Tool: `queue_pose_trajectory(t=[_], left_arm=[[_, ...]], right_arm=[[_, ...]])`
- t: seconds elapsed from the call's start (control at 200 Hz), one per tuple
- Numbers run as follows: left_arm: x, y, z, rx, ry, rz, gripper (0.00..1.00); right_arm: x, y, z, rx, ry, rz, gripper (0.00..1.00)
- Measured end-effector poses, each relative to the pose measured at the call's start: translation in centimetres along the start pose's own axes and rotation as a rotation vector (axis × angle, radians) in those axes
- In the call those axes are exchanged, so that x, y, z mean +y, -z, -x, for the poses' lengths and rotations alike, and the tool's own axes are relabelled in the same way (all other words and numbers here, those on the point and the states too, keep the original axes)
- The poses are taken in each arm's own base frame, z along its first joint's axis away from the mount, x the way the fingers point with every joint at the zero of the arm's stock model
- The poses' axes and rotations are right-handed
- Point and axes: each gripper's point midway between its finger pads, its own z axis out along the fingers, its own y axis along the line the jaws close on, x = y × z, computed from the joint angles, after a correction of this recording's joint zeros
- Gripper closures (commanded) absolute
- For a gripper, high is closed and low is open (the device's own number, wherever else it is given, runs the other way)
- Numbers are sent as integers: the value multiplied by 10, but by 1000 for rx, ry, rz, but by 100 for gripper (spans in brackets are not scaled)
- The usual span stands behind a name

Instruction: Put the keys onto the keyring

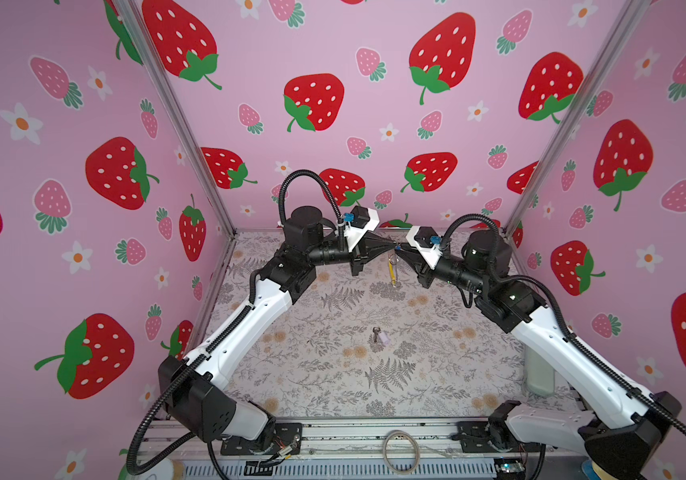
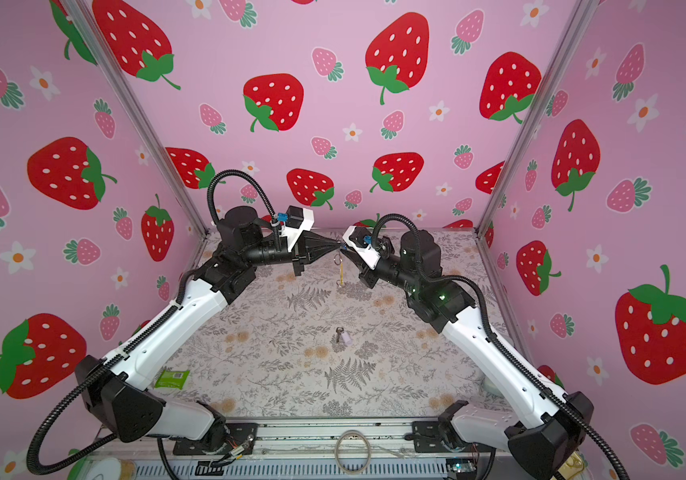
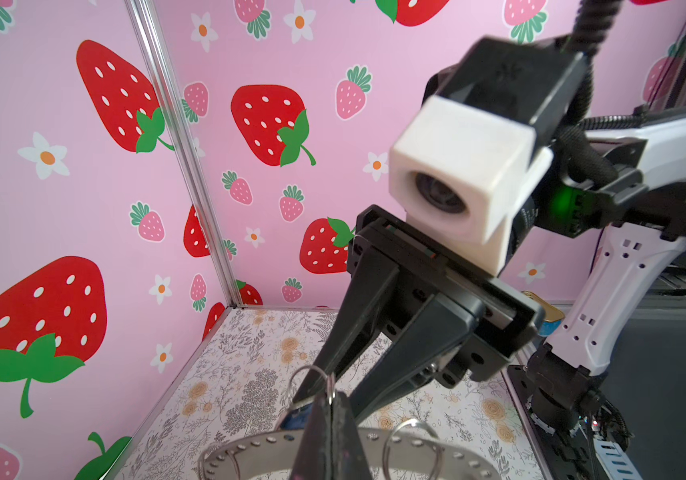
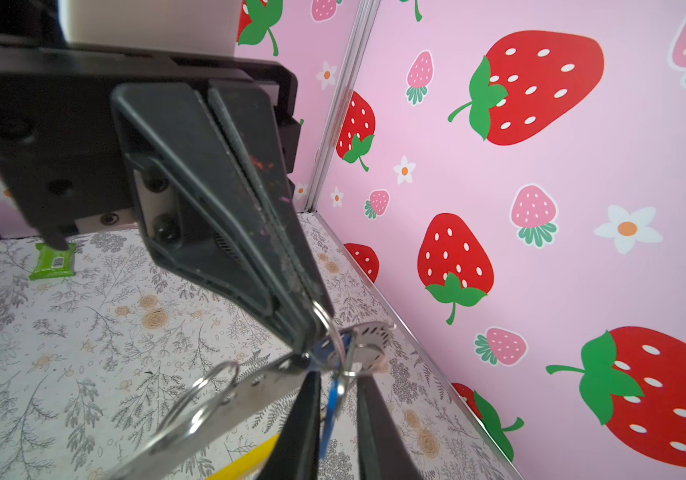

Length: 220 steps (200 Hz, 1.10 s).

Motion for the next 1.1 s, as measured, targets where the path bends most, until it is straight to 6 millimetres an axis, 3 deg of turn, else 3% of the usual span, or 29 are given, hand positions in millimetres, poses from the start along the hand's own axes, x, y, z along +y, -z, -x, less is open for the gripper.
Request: queue_pose_trajectory(t=[0.28, 1.1], left_arm=[[4, -1, 6, -41, 20, 27, 100], [24, -3, 11, -147, 77, 213, 100]], right_arm=[[-3, -1, 1, -5, 9, -17, 98], [-7, -4, 0, 10, 77, -143, 97]])
